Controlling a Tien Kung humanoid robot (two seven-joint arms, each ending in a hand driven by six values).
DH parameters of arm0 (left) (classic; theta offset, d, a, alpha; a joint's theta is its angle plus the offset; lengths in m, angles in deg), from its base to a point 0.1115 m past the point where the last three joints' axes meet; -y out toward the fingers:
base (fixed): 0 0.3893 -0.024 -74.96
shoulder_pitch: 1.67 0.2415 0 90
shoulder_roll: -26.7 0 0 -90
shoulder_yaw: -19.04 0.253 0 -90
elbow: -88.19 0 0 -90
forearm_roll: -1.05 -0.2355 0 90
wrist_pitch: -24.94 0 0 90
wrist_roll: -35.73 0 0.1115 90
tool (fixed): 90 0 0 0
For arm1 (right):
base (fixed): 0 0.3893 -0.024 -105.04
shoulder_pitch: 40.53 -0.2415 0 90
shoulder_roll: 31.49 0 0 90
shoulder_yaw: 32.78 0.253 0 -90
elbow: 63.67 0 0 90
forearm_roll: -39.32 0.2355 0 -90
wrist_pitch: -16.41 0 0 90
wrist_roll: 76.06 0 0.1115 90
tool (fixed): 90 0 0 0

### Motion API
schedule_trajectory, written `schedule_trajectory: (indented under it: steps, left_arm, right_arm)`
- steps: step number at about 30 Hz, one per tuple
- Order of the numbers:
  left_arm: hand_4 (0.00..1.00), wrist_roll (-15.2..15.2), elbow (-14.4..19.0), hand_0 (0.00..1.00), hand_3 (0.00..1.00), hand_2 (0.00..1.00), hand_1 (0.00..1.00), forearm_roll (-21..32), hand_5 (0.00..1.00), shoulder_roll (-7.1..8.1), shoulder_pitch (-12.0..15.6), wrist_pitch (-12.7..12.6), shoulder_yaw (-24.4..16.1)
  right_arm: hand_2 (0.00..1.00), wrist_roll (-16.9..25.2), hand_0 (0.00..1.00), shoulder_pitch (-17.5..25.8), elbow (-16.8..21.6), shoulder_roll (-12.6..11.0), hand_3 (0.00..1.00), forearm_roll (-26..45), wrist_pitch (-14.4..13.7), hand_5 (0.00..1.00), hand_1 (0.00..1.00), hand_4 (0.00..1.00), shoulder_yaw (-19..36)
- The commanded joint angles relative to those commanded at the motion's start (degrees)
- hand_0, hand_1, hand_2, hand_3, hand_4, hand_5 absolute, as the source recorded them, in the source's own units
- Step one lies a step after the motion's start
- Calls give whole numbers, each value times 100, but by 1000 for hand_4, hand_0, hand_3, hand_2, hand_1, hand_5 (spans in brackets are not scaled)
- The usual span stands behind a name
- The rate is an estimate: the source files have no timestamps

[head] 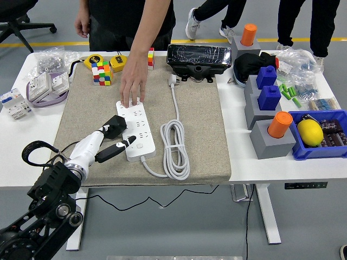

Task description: Pick up the plug,place it near the board,insert it into the board,press the button

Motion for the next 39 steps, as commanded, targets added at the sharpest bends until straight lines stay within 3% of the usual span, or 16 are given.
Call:
schedule_trajectory:
  steps: [26,39]
  left_arm:
    - [998,44,-108,973,943,944,956,-4,998,151,-586,126,425]
    - [998,101,-169,983,941,939,954,-137,998,344,-1206,261,797]
  right_arm:
    - [744,-7,770,-59,0,-31,768,-2,-4,998,747,998,10]
    - [744,-10,770,-68,0,-40,768,-2,-22,998,747,998,-5]
